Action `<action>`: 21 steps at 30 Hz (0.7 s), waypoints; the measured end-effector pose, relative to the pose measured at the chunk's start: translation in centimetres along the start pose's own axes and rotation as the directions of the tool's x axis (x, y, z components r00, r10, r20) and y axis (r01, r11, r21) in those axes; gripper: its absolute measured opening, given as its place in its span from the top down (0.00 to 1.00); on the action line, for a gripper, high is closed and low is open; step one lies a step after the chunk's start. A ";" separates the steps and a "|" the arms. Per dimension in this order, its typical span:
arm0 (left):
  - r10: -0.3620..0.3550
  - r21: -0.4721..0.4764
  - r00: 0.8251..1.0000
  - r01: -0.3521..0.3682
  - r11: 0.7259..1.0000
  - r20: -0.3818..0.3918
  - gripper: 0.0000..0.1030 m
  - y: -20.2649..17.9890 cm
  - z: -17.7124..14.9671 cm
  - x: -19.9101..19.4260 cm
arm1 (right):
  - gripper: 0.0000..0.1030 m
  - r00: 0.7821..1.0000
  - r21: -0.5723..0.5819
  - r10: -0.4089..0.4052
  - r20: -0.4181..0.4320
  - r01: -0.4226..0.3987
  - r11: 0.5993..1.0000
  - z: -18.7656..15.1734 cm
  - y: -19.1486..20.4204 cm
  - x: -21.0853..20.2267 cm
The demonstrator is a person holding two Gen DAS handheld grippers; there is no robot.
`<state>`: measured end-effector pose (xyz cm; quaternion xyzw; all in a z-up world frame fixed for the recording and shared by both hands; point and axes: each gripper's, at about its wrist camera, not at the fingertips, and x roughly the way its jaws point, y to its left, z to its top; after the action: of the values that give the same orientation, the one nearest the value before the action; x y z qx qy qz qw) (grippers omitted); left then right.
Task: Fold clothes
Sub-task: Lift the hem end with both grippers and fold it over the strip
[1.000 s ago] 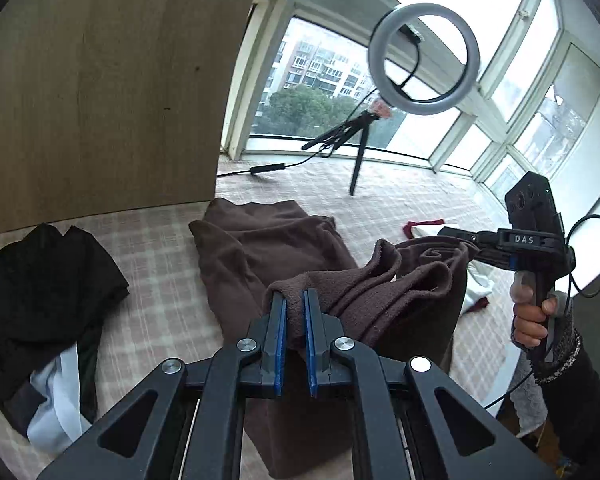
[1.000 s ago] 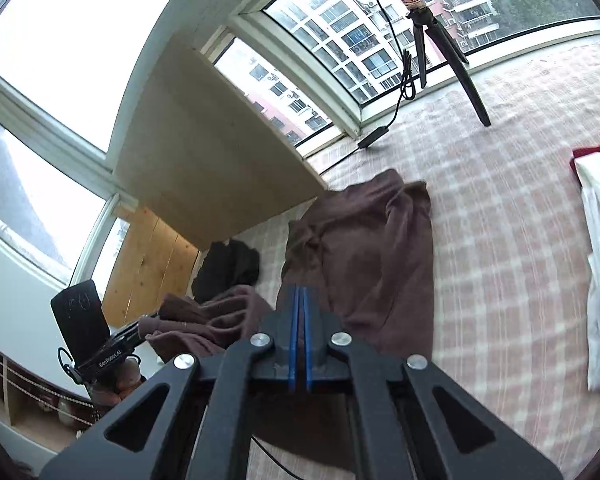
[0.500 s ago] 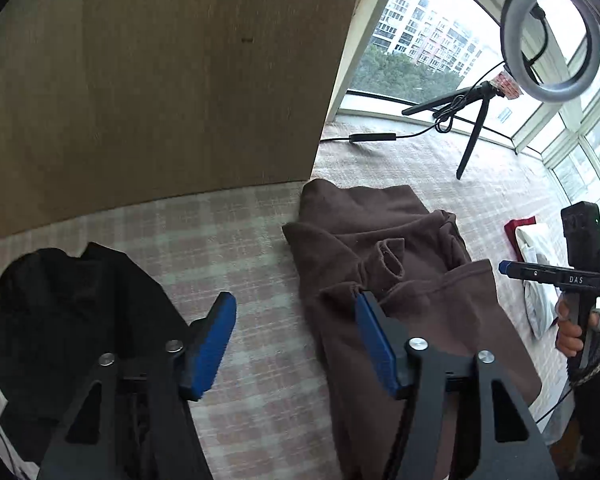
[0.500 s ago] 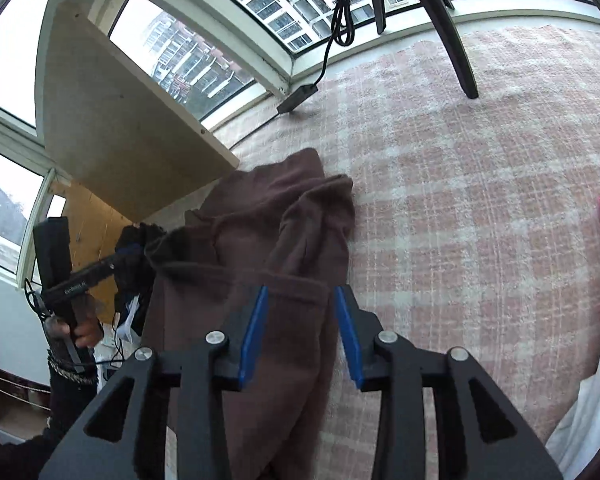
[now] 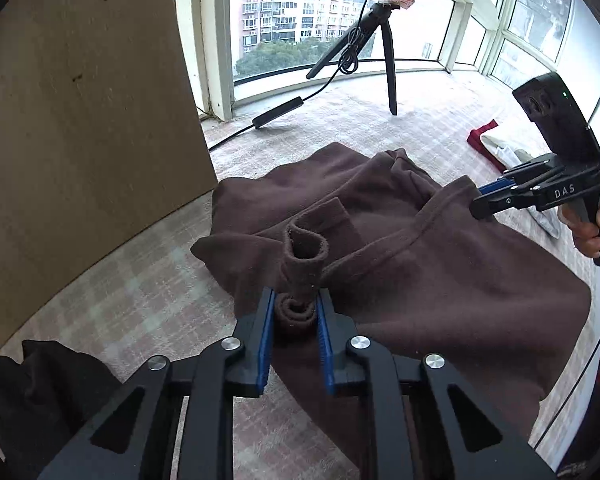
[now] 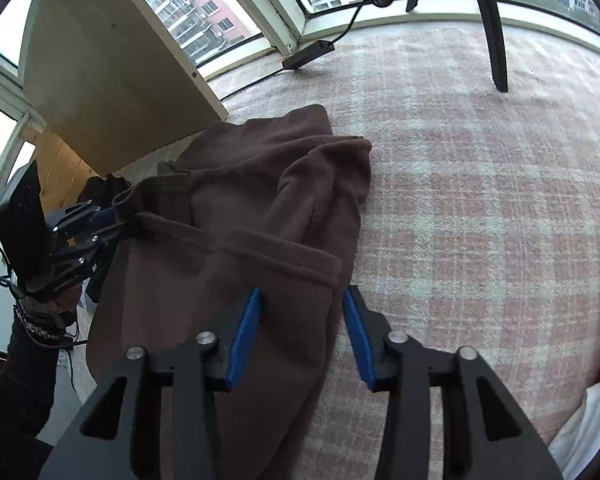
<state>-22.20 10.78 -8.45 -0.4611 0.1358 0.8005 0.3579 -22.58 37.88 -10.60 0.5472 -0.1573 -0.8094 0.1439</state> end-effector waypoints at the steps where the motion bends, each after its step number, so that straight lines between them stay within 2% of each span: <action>1: -0.020 -0.004 1.000 0.020 1.000 -0.001 0.84 0.0 0.1 -0.6 | 0.83 1.000 -0.026 -0.025 0.016 0.025 0.999 -0.1 0.6 -0.6; 2: -0.038 -0.006 0.999 0.038 0.999 -0.009 0.84 0.0 0.2 -1.2 | 0.85 0.998 -0.057 -0.059 0.034 0.061 0.996 -0.2 1.3 -1.3; 4: -0.072 -0.005 0.997 0.072 0.997 -0.024 0.84 0.5 0.9 -1.9 | 0.86 0.993 -0.117 -0.074 0.093 0.085 0.990 -0.3 2.8 -3.3; 7: -0.124 -0.001 0.991 0.124 0.992 -0.045 0.84 1.3 2.0 -2.7 | 0.87 0.981 -0.214 -0.057 0.186 0.097 0.972 0.6 4.8 -6.2; 10: -0.108 -0.056 0.990 0.104 0.993 -0.086 0.77 4.1 3.6 0.2 | 0.87 0.963 -0.267 -0.024 0.269 0.098 0.959 3.0 4.9 -6.9; 11: -0.084 -0.073 0.990 0.076 0.994 -0.112 0.76 5.0 3.8 1.5 | 0.87 0.962 -0.261 -0.039 0.272 0.113 0.959 4.2 4.0 -5.8; 13: -0.017 -0.103 0.985 -0.001 0.995 -0.173 0.71 6.6 4.1 4.1 | 0.87 0.974 -0.221 -0.096 0.203 0.141 0.965 6.4 1.5 -1.6; 15: -0.011 -0.133 0.984 -0.013 0.991 -0.178 0.65 7.5 3.8 4.5 | 0.86 0.994 -0.159 -0.069 0.083 0.082 0.984 7.5 -0.6 2.7; 16: -0.007 -0.141 0.986 -0.017 0.990 -0.165 0.65 7.8 3.6 4.0 | 0.85 0.995 -0.155 -0.066 0.071 0.077 0.985 7.5 -0.9 3.5; 18: 0.004 -0.150 0.991 -0.024 0.988 -0.136 0.58 7.7 2.9 2.6 | 0.84 0.994 -0.172 -0.060 0.092 0.075 0.982 7.3 -0.8 3.2; 19: -0.003 -0.154 0.992 -0.016 0.988 -0.124 0.56 7.5 2.5 1.8 | 0.80 0.993 -0.166 -0.066 0.100 0.082 0.983 7.2 -0.7 2.8; 21: -0.030 -0.159 0.995 0.014 0.987 -0.095 0.42 7.0 1.8 0.7 | 0.70 0.992 -0.122 -0.078 0.100 0.090 0.988 6.9 -0.9 1.9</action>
<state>-28.45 7.11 -8.87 -0.5279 0.0838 0.7814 0.3220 -29.78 38.60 -10.11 0.5040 -0.0892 -0.8483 0.1361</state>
